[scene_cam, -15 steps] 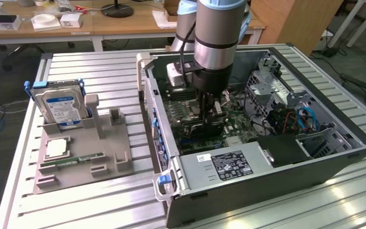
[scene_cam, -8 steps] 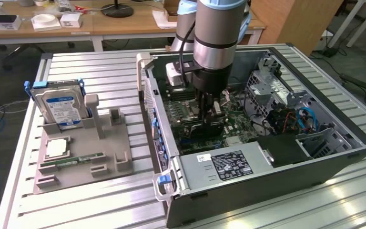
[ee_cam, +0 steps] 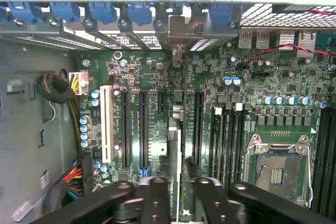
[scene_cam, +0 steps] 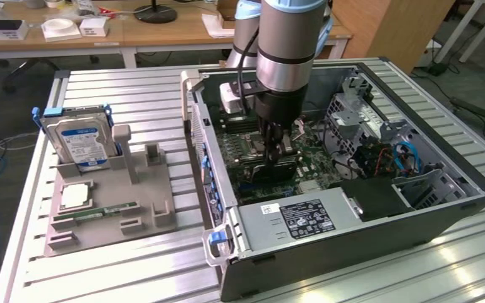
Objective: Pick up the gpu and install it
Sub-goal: 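Insert the gpu into the slot, then press down on the gpu until it lock into place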
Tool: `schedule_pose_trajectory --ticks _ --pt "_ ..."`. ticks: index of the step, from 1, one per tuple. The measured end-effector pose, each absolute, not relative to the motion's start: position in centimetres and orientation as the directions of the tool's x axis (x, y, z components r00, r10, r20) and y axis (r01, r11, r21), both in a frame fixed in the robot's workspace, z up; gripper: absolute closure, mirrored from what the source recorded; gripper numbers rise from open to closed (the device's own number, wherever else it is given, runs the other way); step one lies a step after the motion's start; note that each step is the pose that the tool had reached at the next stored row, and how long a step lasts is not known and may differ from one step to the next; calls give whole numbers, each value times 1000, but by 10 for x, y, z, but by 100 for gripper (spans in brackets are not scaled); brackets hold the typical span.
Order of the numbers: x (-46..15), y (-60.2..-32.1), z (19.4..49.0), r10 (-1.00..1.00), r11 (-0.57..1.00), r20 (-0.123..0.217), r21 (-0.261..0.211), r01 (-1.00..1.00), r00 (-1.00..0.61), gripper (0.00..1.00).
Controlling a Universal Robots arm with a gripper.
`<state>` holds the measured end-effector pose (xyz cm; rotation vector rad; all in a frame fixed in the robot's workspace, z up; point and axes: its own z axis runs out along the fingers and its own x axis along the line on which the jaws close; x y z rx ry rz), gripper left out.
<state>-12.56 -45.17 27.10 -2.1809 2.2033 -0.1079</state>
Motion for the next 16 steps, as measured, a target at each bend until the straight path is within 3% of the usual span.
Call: schedule_pose_trajectory --ticks 4,16 --pt "-126 -452 271 -1000 9 21 -77 -997 -11 90" --pt "-126 -452 271 -1000 9 21 -77 -997 -11 90"
